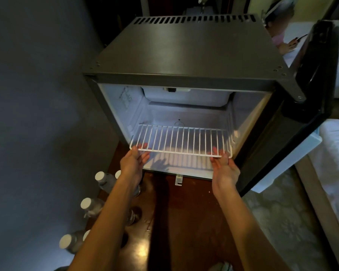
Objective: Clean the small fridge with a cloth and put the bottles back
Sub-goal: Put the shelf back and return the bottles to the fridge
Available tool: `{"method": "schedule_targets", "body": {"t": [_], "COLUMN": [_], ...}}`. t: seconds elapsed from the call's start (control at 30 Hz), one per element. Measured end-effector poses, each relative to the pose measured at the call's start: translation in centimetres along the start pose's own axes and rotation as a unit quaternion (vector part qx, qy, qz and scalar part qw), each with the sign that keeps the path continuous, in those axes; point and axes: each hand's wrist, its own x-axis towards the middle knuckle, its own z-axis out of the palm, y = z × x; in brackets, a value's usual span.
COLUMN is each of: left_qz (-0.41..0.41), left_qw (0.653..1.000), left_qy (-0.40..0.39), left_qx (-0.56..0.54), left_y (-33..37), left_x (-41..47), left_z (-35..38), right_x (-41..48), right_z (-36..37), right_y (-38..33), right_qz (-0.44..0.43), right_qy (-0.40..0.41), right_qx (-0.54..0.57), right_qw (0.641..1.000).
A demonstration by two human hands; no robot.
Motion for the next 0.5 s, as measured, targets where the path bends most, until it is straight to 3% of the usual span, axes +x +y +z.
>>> {"method": "schedule_targets", "body": {"t": [0.17,0.5], "left_qz": [-0.010,0.031], "left_qw": [1.000,0.997], "left_qy": [0.003,0.022], "left_qx": [0.027,0.069], "left_y": [-0.9,-1.4], "left_x": [0.1,0.9], "left_z": [2.0,2.7], "right_x": [0.1,1.2], "right_z": [2.2,3.5], "right_y": [0.7,1.6], "right_qz": [-0.007,-0.019], "right_qy": [-0.024,0.019], "right_qx": [-0.084,-0.068], "right_qw": [0.996,0.997]}}
